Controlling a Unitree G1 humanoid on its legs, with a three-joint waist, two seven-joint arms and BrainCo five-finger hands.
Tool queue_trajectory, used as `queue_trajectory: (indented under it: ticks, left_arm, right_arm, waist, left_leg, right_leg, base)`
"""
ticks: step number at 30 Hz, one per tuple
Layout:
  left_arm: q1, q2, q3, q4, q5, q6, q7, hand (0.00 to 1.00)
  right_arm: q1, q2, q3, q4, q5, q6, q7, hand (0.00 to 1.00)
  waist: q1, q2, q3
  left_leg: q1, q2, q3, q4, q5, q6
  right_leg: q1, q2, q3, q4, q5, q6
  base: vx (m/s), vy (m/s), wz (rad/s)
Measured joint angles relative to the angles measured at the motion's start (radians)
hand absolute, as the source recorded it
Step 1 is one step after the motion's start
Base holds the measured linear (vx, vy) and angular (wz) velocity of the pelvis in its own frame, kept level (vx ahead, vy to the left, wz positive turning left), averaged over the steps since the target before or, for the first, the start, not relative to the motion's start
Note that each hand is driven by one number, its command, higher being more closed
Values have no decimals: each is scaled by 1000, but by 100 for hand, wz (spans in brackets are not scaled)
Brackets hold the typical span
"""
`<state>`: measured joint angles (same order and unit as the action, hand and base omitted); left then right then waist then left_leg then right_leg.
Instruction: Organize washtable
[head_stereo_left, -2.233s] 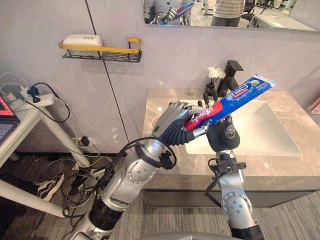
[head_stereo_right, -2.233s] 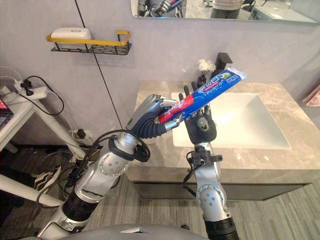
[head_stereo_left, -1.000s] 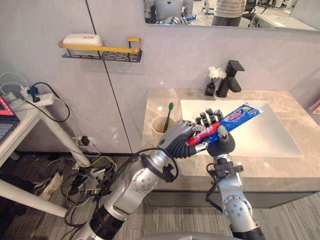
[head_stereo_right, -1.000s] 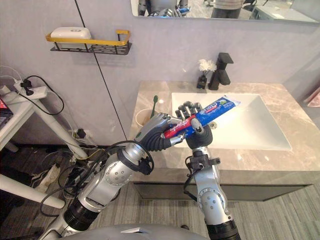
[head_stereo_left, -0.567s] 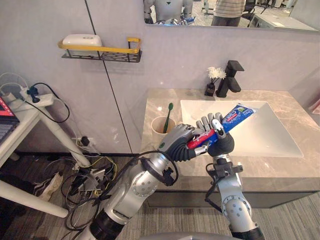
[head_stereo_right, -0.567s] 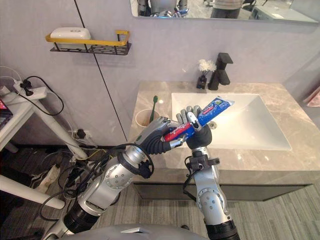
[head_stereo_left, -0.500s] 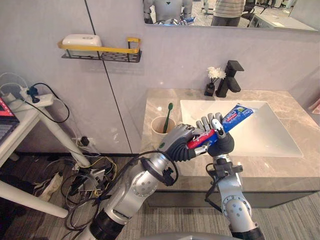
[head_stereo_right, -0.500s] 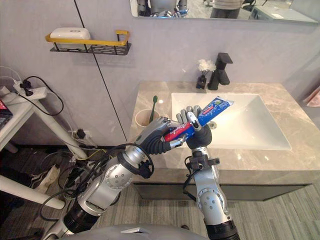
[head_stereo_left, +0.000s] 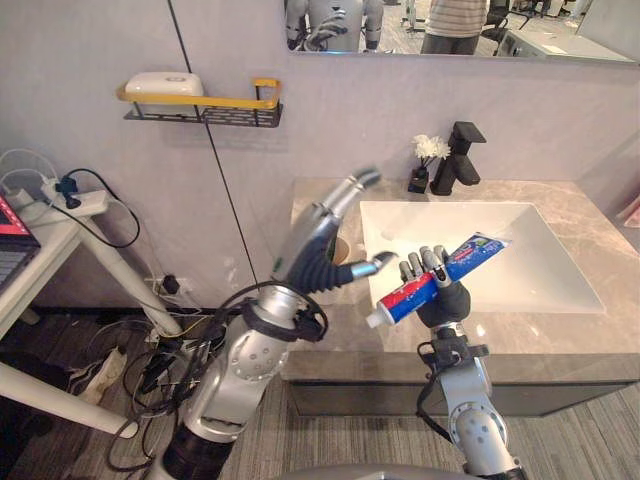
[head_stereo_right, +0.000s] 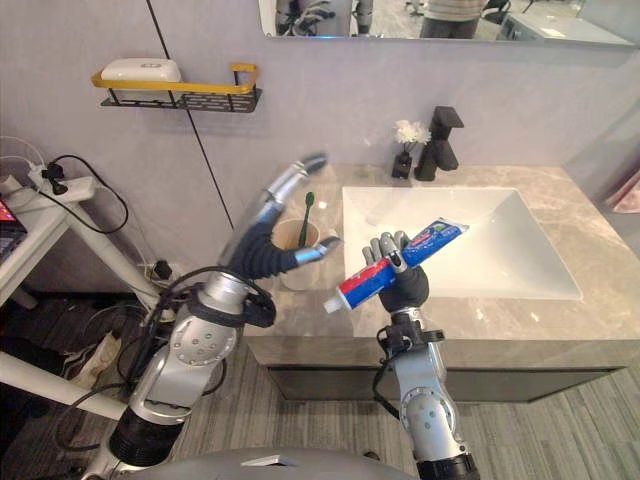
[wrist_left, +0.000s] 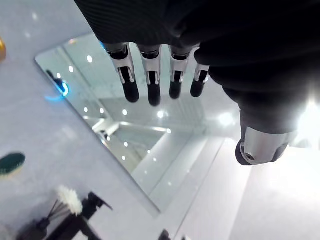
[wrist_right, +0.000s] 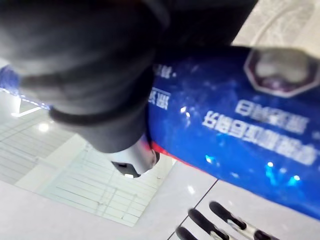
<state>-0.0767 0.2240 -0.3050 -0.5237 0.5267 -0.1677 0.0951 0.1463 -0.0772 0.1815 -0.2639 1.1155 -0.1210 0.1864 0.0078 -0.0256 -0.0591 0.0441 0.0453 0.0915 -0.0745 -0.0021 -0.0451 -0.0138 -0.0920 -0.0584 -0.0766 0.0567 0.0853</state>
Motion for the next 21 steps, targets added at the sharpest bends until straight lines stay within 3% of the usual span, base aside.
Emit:
queue_trajectory:
  ticks: [10,18,21]
  left_arm:
    - [171,-32,214,-105,-42,-2,56,0]
    - [343,-80,412,-81,-73,8,70,0]
    - [398,-114,460,24,-73,17,69,0]
  right_arm:
    - [-4,1,-44,-11,-9,0,-11,100]
    - [-99,-16,-233,-12,-88,-23,-67,100]
    - [-171,-54,-289,-12,-123,-29,-80,100]
  waist:
    - [4,21,-10]
    - [34,22,-7]
    - [43,22,-5]
  left_leg:
    - [1,1,-1,2,0,0]
    - [-2,0,-18,-5,0,0]
    - [-2,-1,-32,-17,3,-3]
  right_leg:
    - [3,0,0,0,0,0]
    - [13,-2,-15,-1,-1,-1]
    - [18,-4,-38,-1,-7,-1]
  base:
    - [0,0,0]
    - [0,2,6]
    - [10,0,16]
